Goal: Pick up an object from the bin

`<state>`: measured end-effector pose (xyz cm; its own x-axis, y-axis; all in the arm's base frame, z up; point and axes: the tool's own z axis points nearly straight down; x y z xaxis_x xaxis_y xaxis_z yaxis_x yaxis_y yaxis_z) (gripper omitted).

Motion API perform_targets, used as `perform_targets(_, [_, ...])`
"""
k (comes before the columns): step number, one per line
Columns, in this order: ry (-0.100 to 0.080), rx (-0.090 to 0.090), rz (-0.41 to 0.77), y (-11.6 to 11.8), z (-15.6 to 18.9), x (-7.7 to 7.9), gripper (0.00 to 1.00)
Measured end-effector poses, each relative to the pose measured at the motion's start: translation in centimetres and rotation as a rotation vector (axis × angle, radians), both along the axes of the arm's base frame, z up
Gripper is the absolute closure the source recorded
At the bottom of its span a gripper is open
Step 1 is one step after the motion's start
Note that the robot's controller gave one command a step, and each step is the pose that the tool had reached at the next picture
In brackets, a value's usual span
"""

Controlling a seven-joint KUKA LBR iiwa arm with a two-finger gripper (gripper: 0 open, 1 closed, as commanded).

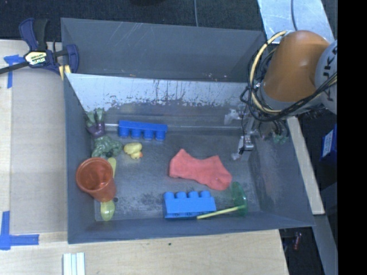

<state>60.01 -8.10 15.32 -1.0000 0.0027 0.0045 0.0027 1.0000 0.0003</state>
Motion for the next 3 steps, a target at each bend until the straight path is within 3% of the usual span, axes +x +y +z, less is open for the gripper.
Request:
perform_targets(1, [-0.008,-0.001,0.002,0.0,0.5,0.2,0.0])
perform_targets(2, [-0.008,-0.001,-0.061,5.2,-7.1,-6.2,1.0])
perform_targets(3, [-0.009,-0.001,-0.06,5.2,-7.1,-6.2,1.0])
